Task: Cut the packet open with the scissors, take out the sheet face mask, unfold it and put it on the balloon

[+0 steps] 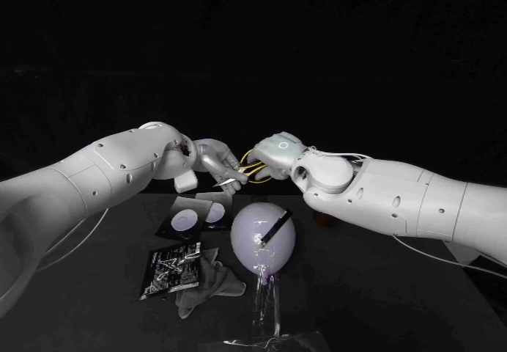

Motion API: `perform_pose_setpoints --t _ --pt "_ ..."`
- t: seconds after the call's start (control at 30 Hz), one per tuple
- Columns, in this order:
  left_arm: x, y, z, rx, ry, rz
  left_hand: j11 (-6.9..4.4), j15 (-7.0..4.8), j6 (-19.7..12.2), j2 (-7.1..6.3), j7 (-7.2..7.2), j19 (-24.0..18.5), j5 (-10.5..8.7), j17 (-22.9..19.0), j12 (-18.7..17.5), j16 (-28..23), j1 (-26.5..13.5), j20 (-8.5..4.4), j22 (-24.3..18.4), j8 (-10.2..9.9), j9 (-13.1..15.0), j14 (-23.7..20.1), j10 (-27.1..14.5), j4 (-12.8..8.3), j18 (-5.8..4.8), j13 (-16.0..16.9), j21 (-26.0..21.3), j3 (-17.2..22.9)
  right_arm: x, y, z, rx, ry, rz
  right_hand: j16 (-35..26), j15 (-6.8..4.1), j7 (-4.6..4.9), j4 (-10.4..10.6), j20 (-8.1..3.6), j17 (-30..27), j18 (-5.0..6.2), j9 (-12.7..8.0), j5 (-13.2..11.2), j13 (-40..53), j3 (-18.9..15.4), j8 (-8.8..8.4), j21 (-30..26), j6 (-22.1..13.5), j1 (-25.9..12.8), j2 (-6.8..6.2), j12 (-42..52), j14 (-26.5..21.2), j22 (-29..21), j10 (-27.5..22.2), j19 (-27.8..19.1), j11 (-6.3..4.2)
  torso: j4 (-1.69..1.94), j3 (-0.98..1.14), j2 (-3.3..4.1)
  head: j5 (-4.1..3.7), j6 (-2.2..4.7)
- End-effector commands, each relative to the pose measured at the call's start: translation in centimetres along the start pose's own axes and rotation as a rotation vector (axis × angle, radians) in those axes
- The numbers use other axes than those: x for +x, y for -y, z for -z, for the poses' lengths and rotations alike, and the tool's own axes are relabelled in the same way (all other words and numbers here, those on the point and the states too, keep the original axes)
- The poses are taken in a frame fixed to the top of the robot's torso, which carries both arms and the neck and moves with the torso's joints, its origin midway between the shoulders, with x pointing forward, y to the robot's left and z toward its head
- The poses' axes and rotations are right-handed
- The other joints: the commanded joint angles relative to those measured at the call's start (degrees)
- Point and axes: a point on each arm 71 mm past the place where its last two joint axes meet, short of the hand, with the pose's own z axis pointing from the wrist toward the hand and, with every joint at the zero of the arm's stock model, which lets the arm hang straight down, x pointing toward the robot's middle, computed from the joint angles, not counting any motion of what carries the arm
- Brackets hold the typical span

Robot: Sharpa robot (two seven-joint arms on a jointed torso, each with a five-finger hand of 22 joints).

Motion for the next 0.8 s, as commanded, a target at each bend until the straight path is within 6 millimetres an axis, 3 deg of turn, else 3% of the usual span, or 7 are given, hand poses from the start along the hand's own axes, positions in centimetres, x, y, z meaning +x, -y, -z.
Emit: perform_pose_setpoints --t 0.03,0.13,0.27,0.33,0.43,0.53,0.8 --pt "0.08 0.09 -0.04 -0.02 -0.016 0.019 -1.41 0.0 -0.5 0.69 0.1 0.1 0.2 0.1 0.3 -0.2 0.0 -0.24 0.1 0.3 0.1 0.4 1.8 -4.3 0.6 0.1 0.4 4.2 0.04 -1.0 -0.09 -0.052 -0.034 -0.023 0.4 -0.54 -0.36 0.0 -0.11 0.2 -0.97 -0.5 0.0 -0.1 0.9 -0.01 0.7 -0.1 -0.4 -1.06 -0.1 3.4 2.9 -0.7 0.6 0.09 0.02 -0.02 0.0 -0.11 -0.08" --pt "0.08 -0.03 -0.02 -0.029 -0.019 0.024 -1.43 -0.03 -0.5 0.7 0.08 0.2 0.2 0.2 0.3 -0.2 -0.1 -0.26 0.1 0.3 0.3 0.4 1.9 -4.5 0.61 0.1 0.4 4.3 0.01 -1.03 -0.05 -0.054 -0.035 -0.024 -0.5 -0.41 -1.14 0.1 -0.16 -1.5 -0.45 -1.2 0.0 -0.1 2.0 -0.17 -2.7 -1.0 -1.5 -1.91 -0.2 3.0 2.1 -2.2 -0.6 0.49 -0.01 -0.04 -0.01 -0.1 -0.17" --pt "0.07 -0.2 0.01 -0.04 -0.023 0.031 -1.48 -0.08 -0.5 0.64 0.04 0.3 0.2 0.3 0.4 -0.2 -0.4 -0.32 0.2 0.5 0.5 0.5 2.0 -4.8 0.61 0.1 0.5 4.4 0.01 -1.16 -0.03 -0.064 -0.042 -0.025 -17.0 -0.52 -2.81 0.1 0.68 -23.5 3.37 -4.0 0.5 0.1 11.1 0.1 -30.8 -2.2 -5.1 -5.63 0.6 -4.6 -7.2 -7.1 -11.1 0.8 -0.02 -0.03 -0.02 -0.01 -0.26" --pt "0.07 -0.26 0.01 -0.044 -0.025 0.038 -1.51 -0.11 -0.5 0.61 0.01 0.3 0.2 0.4 0.4 -0.2 -0.5 -0.36 0.2 0.5 0.6 0.6 2.1 -5.0 0.62 0.1 0.6 4.5 0.08 -1.23 -0.04 -0.07 -0.054 -0.024 -28.5 -0.86 -2.93 0.1 1.51 -35.0 3.42 -5.5 0.1 0.0 17.7 0.07 -34.7 -2.3 -7.1 -8.3 0.0 -8.6 -10.3 -9.2 -12.1 0.19 0.02 -0.04 -0.04 -0.04 -0.28" --pt "0.08 -0.36 0.02 -0.05 -0.029 0.045 -1.53 -0.13 -0.5 0.63 -0.01 0.4 0.2 0.4 0.4 -0.1 -0.6 -0.39 0.2 0.6 0.7 0.6 2.2 -5.1 0.62 0.1 0.7 4.5 0.23 -1.32 -0.05 -0.082 -0.077 -0.023 -17.5 -0.29 -3.87 0.0 1.1 -21.4 3.17 -6.5 0.1 0.0 21.4 0.01 -31.7 -2.8 -8.6 -9.73 -0.1 -1.2 -9.5 -9.1 -8.4 0.57 0.02 -0.05 -0.03 -0.01 -0.37" --pt "0.08 -0.45 0.04 -0.056 -0.034 0.054 -1.56 -0.16 -0.5 0.65 -0.03 0.4 0.2 0.5 0.4 -0.1 -0.8 -0.42 0.2 0.6 0.8 0.7 2.3 -5.2 0.62 0.1 0.7 4.6 0.38 -1.35 -0.03 -0.091 -0.099 -0.025 -7.8 0.4 -4.37 -0.3 0.58 -9.4 0.94 -7.9 0.2 0.0 26.3 0.11 -17.1 -3.5 -10.4 -12.49 0.0 2.5 -3.7 -9.2 -2.1 1.49 -0.01 -0.05 -0.02 0.07 -0.46" --pt "0.02 -0.79 0.11 -0.083 -0.043 0.074 -1.6 -0.2 -0.5 0.63 -0.07 0.5 0.2 0.6 0.4 -0.1 -1.0 -0.47 0.3 0.7 1.0 0.8 2.4 -5.4 0.61 0.1 0.8 4.7 0.49 -1.41 -0.07 -0.112 -0.123 -0.051 -3.6 -0.16 -4.7 -0.7 0.13 -4.0 0.01 -9.3 0.1 0.0 31.6 0.33 -8.3 -3.3 -12.0 -13.78 -0.1 3.1 0.3 -9.8 0.6 1.39 0.04 -0.02 0.01 0.16 -0.63"
